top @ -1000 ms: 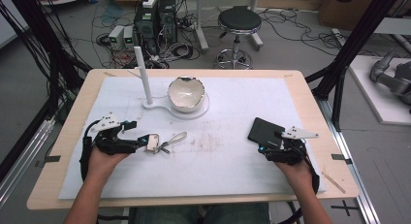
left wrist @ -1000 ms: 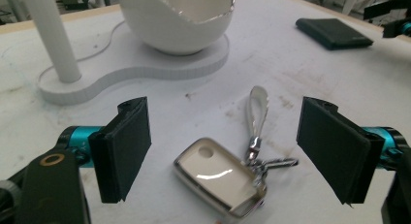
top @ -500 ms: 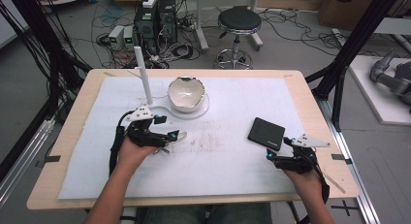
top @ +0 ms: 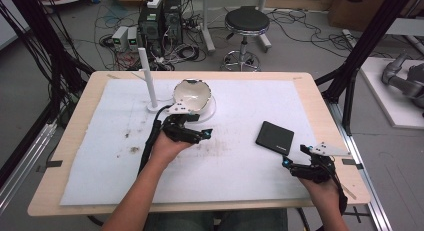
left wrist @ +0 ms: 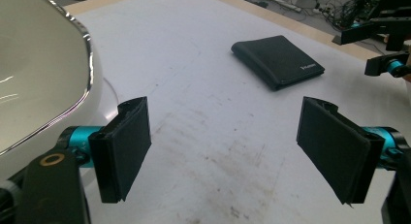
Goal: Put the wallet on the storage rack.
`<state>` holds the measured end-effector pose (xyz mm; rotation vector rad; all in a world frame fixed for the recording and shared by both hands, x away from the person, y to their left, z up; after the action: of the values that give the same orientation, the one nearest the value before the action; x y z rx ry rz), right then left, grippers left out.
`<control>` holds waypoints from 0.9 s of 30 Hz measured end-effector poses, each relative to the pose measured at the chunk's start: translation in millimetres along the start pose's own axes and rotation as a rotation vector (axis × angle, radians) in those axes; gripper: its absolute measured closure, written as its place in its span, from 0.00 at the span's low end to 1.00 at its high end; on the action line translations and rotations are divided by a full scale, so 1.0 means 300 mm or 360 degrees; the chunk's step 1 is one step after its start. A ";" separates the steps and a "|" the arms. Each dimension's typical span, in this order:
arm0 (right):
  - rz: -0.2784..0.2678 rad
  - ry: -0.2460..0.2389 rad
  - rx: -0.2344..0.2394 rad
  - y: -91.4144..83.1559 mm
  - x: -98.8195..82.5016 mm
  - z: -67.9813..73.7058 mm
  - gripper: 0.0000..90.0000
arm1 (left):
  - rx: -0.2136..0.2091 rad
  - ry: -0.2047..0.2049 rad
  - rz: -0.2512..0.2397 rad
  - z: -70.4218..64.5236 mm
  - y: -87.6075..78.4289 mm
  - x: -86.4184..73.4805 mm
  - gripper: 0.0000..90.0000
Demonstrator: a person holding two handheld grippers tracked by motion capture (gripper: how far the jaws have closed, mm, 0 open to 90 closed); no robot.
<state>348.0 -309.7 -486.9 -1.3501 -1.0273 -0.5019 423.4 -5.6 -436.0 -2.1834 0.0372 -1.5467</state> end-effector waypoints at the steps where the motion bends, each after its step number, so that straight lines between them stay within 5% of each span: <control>1: 0.0003 -0.0002 -0.0001 0.001 0.000 0.001 0.18 | -0.0002 0.0008 0.0013 -0.001 0.012 0.003 0.22; 27: 0.0025 -0.0069 0.0041 0.033 0.002 0.019 0.18 | -0.0118 0.0005 0.0169 -0.049 0.338 0.115 0.22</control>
<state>354.4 -302.3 -492.4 -1.3502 -1.0545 -0.4477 447.1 -110.8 -440.2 -2.1984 0.2111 -1.5117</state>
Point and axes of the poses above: each handheld gripper's, and its own axes: y roughly forward along the jaws, x roughly out of its top, z roughly to its left, the point moved 10 cm from there along y, roughly forward along the jaws, and after that the axes turned 13 degrees about -x, right-handed, at the moved point
